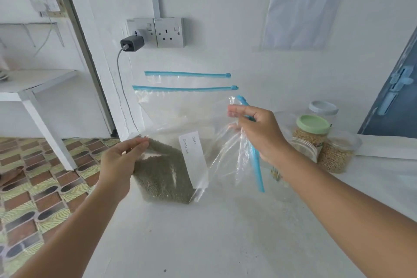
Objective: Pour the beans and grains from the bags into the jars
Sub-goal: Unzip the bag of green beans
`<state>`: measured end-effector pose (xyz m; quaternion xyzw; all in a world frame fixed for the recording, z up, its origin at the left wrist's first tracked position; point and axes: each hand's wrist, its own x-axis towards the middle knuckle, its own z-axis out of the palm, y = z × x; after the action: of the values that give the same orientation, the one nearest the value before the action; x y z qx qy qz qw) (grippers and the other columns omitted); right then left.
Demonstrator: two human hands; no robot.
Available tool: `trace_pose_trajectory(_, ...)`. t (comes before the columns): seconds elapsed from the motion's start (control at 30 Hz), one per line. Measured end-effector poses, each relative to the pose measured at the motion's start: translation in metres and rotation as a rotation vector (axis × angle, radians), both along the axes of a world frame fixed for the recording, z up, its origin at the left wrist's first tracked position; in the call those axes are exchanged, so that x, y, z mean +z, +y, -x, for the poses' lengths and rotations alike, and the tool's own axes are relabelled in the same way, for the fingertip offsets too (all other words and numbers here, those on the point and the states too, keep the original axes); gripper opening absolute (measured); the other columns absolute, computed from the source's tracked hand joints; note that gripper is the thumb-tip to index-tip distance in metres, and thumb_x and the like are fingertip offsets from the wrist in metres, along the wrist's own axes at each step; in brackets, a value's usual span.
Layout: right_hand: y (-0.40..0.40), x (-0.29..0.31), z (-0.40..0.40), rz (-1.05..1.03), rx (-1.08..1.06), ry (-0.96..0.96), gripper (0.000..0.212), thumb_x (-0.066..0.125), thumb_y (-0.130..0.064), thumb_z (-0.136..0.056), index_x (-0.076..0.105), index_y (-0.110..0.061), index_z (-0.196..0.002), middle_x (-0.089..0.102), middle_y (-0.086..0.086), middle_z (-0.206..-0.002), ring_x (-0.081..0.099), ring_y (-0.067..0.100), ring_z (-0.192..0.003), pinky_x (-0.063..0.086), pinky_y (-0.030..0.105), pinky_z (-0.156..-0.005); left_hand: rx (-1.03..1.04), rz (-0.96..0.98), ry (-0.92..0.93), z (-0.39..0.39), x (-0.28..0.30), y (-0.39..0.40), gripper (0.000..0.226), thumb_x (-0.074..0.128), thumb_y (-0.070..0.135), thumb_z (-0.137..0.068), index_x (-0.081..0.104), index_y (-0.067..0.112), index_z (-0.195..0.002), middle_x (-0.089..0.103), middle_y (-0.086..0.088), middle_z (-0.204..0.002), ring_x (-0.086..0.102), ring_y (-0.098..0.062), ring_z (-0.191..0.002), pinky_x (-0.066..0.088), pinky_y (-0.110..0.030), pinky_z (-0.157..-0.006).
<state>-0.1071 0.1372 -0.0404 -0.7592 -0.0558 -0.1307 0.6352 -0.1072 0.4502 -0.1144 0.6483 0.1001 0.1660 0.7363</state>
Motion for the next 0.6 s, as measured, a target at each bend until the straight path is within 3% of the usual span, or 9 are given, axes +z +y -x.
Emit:
trace_pose_trajectory(0.1, -0.002, -0.013, -0.001, -0.032, -0.016, 0.028, 0.035, 0.062, -0.004, -0.095, 0.08, -0.033, -0.104, 0.079, -0.01, -0.103, 0.07, 0.005, -0.097, 0.047, 0.009, -0.078, 0.008, -0.092, -0.041, 0.007, -0.01, -0.001, 0.018, 0.079, 0.007, -0.091, 0.084, 0.024, -0.095, 0.075, -0.003, -0.119, 0.064, -0.013, -0.098, 0.05, -0.028, -0.091)
trace_pose_trajectory(0.2, -0.004, -0.018, -0.004, -0.094, 0.005, 0.053, 0.029, 0.065, -0.004, -0.096, 0.08, -0.026, -0.106, 0.075, -0.004, -0.101, 0.076, 0.019, -0.091, 0.053, 0.017, -0.076, -0.01, -0.08, -0.066, 0.01, -0.014, -0.003, 0.02, 0.077, 0.004, -0.092, 0.081, 0.019, -0.105, 0.076, -0.005, -0.115, 0.064, -0.014, -0.095, 0.052, -0.03, -0.097)
trace_pose_trajectory(0.27, -0.003, -0.019, -0.005, -0.099, 0.018, 0.05, 0.024, 0.067, -0.006, -0.098, 0.08, -0.024, -0.109, 0.071, -0.004, -0.102, 0.078, 0.027, -0.086, 0.055, 0.019, -0.072, -0.023, -0.08, -0.061, 0.009, -0.013, -0.005, 0.021, 0.077, 0.007, -0.093, 0.08, 0.02, -0.108, 0.074, -0.003, -0.104, 0.062, -0.015, -0.091, 0.051, -0.028, -0.092)
trace_pose_trajectory(0.33, -0.002, -0.019, -0.007, -0.091, 0.001, 0.043, 0.025, 0.067, -0.006, -0.099, 0.08, -0.026, -0.106, 0.073, -0.004, -0.112, 0.078, 0.025, -0.085, 0.056, 0.021, -0.075, -0.03, -0.083, -0.071, 0.009, -0.01, -0.007, 0.023, 0.076, 0.006, -0.093, 0.08, 0.023, -0.109, 0.07, -0.002, -0.096, 0.058, -0.016, -0.087, 0.05, -0.024, -0.084)
trace_pose_trajectory(0.43, -0.003, -0.019, -0.01, -0.07, -0.056, 0.01, 0.031, 0.064, -0.005, -0.1, 0.079, -0.032, -0.1, 0.077, -0.006, -0.108, 0.075, 0.014, -0.09, 0.056, 0.025, -0.087, -0.015, -0.086, -0.075, 0.007, -0.01, -0.006, 0.026, 0.077, 0.006, -0.092, 0.08, 0.027, -0.107, 0.065, -0.002, -0.091, 0.056, -0.017, -0.085, 0.049, -0.023, -0.081)
trace_pose_trajectory(0.53, -0.004, -0.022, -0.01, -0.059, -0.075, -0.011, 0.034, 0.063, -0.005, -0.099, 0.079, -0.035, -0.1, 0.079, -0.007, -0.104, 0.072, 0.006, -0.102, 0.053, 0.024, -0.096, -0.035, -0.096, -0.076, 0.008, -0.013, -0.002, 0.039, 0.076, 0.011, -0.094, 0.071, 0.032, -0.126, 0.07, 0.002, -0.093, 0.068, -0.015, -0.089, 0.052, -0.031, -0.092)
trace_pose_trajectory(0.6, -0.003, -0.024, -0.011, -0.063, -0.073, -0.008, 0.034, 0.062, -0.005, -0.1, 0.08, -0.034, -0.101, 0.079, -0.004, -0.099, 0.073, 0.012, -0.102, 0.054, 0.027, -0.092, -0.024, 0.042, -0.029, 0.007, -0.012, -0.001, 0.047, 0.069, 0.014, -0.1, 0.055, 0.027, -0.143, 0.074, -0.008, -0.099, 0.072, -0.022, -0.096, 0.056, -0.039, -0.094)
